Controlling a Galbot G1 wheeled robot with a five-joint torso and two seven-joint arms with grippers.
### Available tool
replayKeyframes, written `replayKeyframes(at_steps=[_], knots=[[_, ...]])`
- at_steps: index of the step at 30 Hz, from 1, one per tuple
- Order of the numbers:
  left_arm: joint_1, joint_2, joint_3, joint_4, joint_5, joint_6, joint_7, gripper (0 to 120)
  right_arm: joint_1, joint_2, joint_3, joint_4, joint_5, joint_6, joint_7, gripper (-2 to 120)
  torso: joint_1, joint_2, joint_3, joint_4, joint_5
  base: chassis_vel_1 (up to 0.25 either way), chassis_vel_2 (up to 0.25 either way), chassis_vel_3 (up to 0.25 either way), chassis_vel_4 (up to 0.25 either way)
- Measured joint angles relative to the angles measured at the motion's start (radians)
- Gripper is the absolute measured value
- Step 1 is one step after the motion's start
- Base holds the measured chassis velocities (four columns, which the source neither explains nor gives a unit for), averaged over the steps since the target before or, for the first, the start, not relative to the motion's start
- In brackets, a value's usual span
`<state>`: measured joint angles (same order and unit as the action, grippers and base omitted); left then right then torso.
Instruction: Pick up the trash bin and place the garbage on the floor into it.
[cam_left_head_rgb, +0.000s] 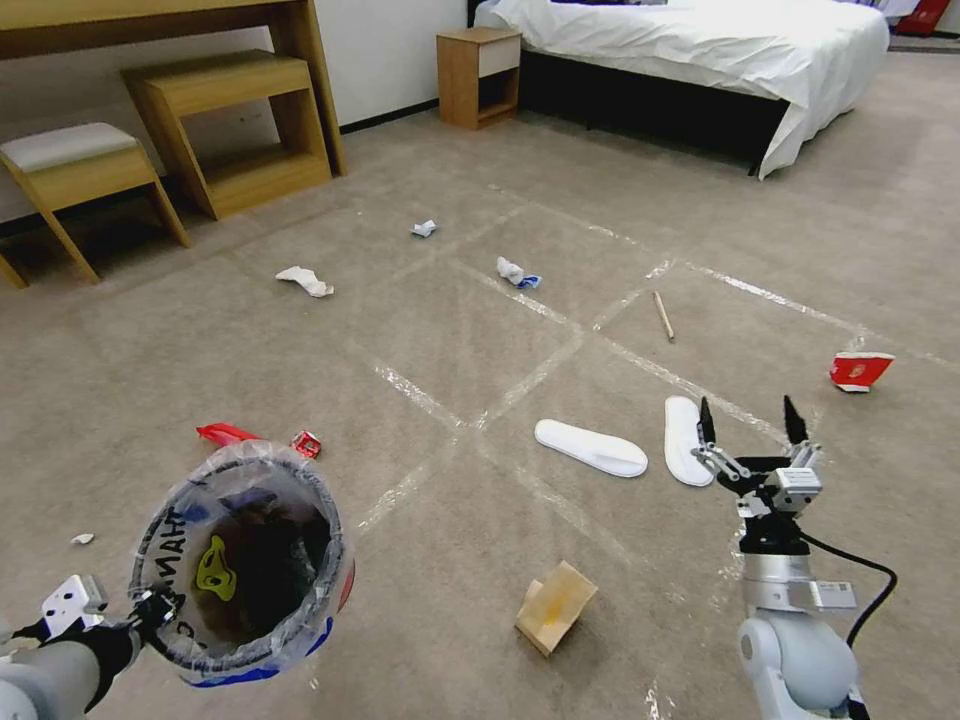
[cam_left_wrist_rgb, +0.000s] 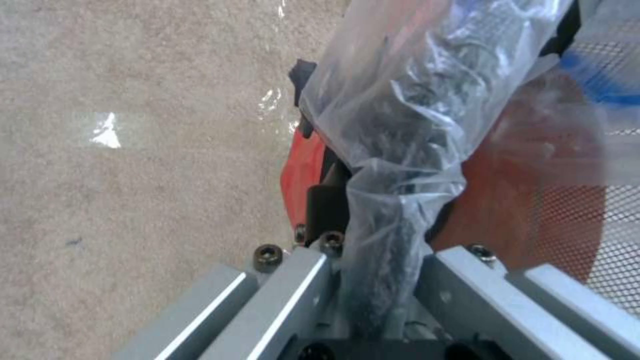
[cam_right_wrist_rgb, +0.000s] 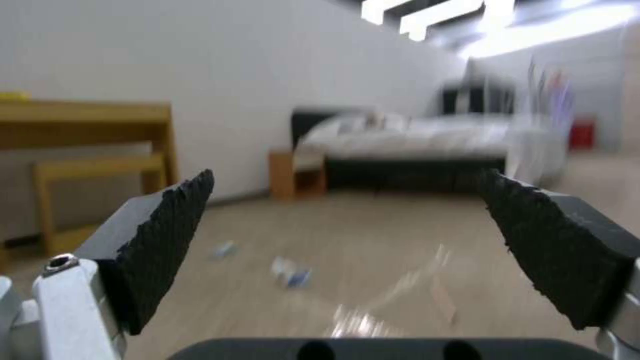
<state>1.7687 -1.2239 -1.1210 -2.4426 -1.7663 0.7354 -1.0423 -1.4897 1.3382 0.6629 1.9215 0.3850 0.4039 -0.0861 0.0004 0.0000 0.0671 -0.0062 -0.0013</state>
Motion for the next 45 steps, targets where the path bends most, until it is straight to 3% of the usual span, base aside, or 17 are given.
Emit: replayKeyframes(at_steps=[6,8,9,12,14,26,33,45], knots=[[-0.005,0.0,0.0,0.004,0.0,0.0,0.0,0,-0.067,-0.115,-0.063,0.066,0.154,-0.112,0.032,100,0.0,0.0,0.0,-0.0001,0.0,0.0,0.0,0.0,0.0],[-0.007,0.002,0.001,0.004,0.0,0.0,0.0,0,-0.08,-0.221,-0.114,0.086,0.225,-0.151,0.046,100,0.0,0.0,0.0,0.0,-0.0002,0.0,0.0,0.0,0.0],[-0.007,0.002,0.001,0.004,0.0,0.0,0.0,0,-0.08,-0.221,-0.114,0.086,0.225,-0.151,0.046,100,0.0,0.0,0.0,0.0,-0.0002,0.0,0.0,0.0,0.0],[-0.007,0.007,-0.002,0.004,0.0,0.0,0.0,0,-0.083,-0.347,-0.192,0.095,0.312,-0.209,0.105,100,0.0,0.0,0.0,0.0002,0.0,0.0,0.0,0.0,0.0],[-0.005,0.007,-0.004,0.003,-0.001,0.0,0.0,0,-0.08,-0.377,-0.222,0.075,0.323,-0.217,0.116,100,0.0,0.0,0.0,0.0001,-0.0002,0.0,0.0,0.0,0.0],[0.0,-0.002,0.001,0.002,0.01,0.0,0.0,0,-0.012,-0.489,-0.381,-0.034,0.395,-0.228,0.09,100,0.0,0.0,0.0,0.0001,0.0001,0.0,0.0,0.0,0.0],[-0.001,-0.002,-0.002,0.005,0.012,0.0,0.0,0,0.058,-0.613,-0.531,-0.171,0.285,-0.155,-0.037,100,0.0,0.0,0.0,0.0,-0.0001,0.0,0.0,0.0,0.0],[-0.002,-0.011,0.004,0.011,0.02,0.0,0.0,0,0.203,-0.593,-0.686,-0.369,0.256,-0.116,-0.12,100,0.0,0.0,0.0,0.0,0.0,0.0,0.0,0.0,0.0]])
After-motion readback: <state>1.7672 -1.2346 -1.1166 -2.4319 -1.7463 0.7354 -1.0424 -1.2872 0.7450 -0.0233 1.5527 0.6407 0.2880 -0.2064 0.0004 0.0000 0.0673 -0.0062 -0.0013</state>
